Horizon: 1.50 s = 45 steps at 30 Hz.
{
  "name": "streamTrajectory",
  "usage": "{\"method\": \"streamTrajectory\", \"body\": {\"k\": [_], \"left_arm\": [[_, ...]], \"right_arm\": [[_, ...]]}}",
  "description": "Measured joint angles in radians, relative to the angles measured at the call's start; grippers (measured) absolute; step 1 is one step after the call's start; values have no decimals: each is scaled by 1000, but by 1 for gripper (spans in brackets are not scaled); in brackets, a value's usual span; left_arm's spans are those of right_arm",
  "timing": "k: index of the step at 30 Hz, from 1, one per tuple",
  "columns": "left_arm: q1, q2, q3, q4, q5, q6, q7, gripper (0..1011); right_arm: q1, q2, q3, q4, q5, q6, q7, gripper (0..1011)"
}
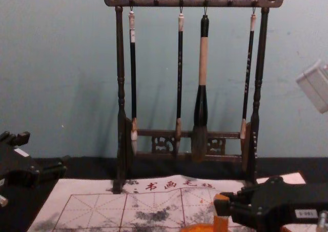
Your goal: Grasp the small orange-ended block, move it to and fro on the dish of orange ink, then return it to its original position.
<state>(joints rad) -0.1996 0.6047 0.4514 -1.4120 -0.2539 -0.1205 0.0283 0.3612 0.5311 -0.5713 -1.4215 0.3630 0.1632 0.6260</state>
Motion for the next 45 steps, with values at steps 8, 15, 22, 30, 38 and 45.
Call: {"method": "streamTrajectory", "body": {"k": [8, 15, 22, 30, 38, 45], "left_arm": [[0, 0, 0, 0, 0, 0, 0, 1001], [0, 0, 0, 0, 0, 0, 0, 1001], [0, 0, 0, 0, 0, 0, 0, 1001], [0, 0, 0, 0, 0, 0, 0, 1001], [0, 0, 0, 0, 0, 0, 0, 1001], [0, 0, 0, 0, 0, 0, 0, 1001]], "right_arm": [[-12, 9, -18, -24, 7, -2, 19, 92], [-13, 9, -36, -35, 11, -6, 31, 92], [-3, -4, -51, -26, 9, -15, 32, 92], [16, -23, -62, -1, -2, -21, 26, 92], [36, -40, -67, 29, -13, -25, 20, 92], [50, -52, -67, 53, -19, -26, 18, 92]]}}
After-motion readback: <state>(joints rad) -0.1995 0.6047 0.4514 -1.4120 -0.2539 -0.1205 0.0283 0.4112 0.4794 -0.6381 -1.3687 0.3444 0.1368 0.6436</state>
